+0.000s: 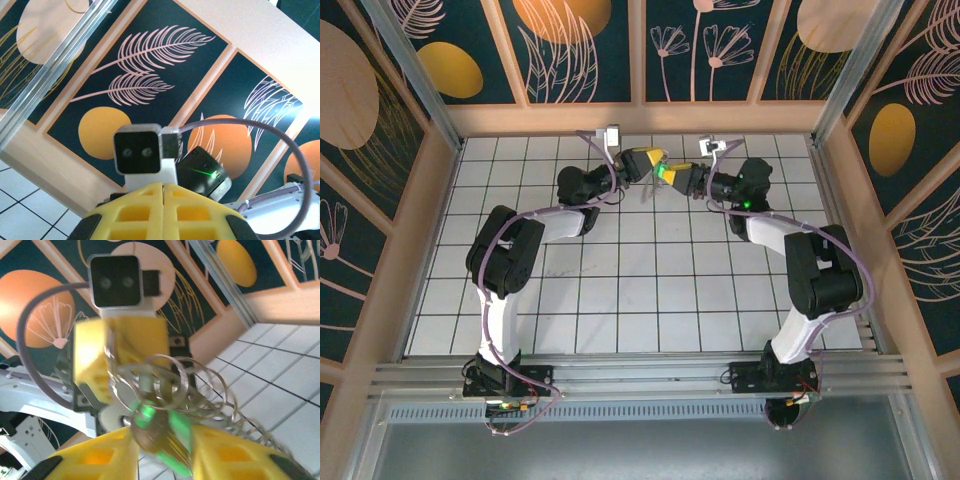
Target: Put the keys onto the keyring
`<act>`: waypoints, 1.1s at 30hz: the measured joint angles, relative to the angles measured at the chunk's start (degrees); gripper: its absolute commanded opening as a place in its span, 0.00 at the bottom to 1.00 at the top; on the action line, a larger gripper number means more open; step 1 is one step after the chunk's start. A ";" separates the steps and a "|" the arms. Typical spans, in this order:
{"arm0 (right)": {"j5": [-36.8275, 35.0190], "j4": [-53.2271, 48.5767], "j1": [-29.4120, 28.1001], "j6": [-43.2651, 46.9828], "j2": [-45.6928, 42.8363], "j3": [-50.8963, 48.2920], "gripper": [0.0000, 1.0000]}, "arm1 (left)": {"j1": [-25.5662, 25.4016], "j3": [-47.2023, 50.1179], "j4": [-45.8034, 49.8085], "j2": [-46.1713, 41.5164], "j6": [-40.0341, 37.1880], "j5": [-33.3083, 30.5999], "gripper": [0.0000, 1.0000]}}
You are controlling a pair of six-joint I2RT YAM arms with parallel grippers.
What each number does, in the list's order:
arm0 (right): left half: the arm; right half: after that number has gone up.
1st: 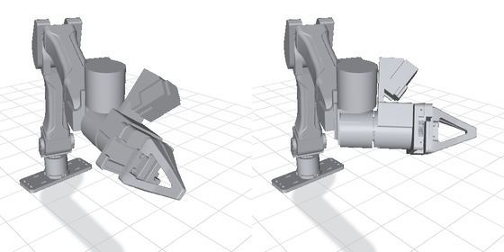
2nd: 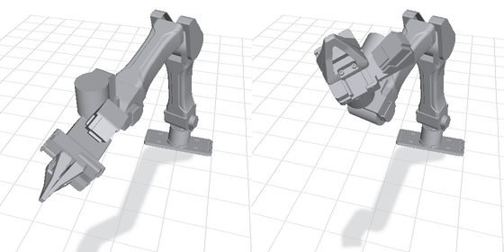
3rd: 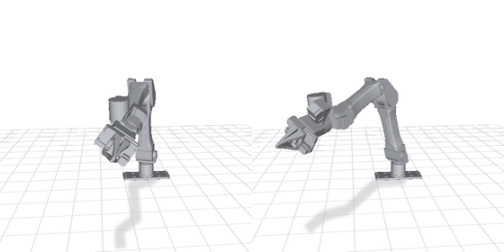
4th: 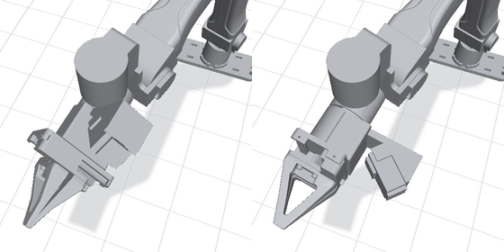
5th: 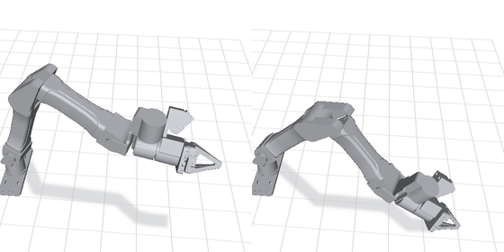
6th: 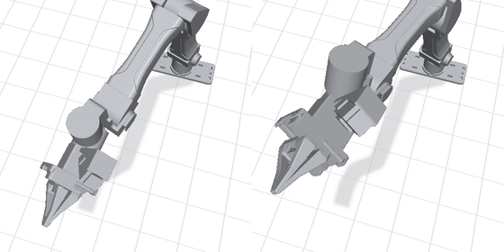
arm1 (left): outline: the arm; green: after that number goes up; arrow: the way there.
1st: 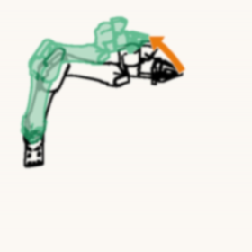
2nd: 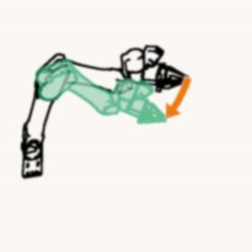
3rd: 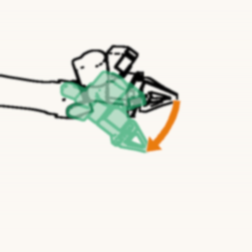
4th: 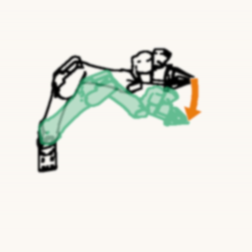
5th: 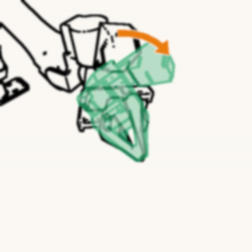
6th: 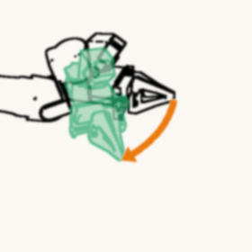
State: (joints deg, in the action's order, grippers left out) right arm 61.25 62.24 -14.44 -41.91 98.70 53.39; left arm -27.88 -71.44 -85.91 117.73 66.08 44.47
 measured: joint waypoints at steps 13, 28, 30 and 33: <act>-2.47 -3.61 3.21 2.89 -11.61 -7.72 0.36 | -0.26 -0.04 -0.04 0.00 0.00 0.00 0.00; -8.52 -3.96 2.40 2.12 -13.22 -4.59 0.44 | -0.52 -0.55 -0.02 0.00 0.00 0.22 0.00; -9.25 -3.76 2.14 1.62 -12.66 -3.37 0.44 | -0.66 -0.57 -0.02 0.00 0.00 0.26 0.00; -10.01 -3.37 1.66 0.83 -11.06 -1.57 0.44 | -0.66 -0.57 -0.02 0.00 0.00 0.26 0.00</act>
State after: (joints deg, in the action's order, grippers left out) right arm 51.24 58.87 -12.78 -41.08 87.64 51.81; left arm -28.53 -72.01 -85.93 117.73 66.08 44.73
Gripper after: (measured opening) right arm 0.440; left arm 0.050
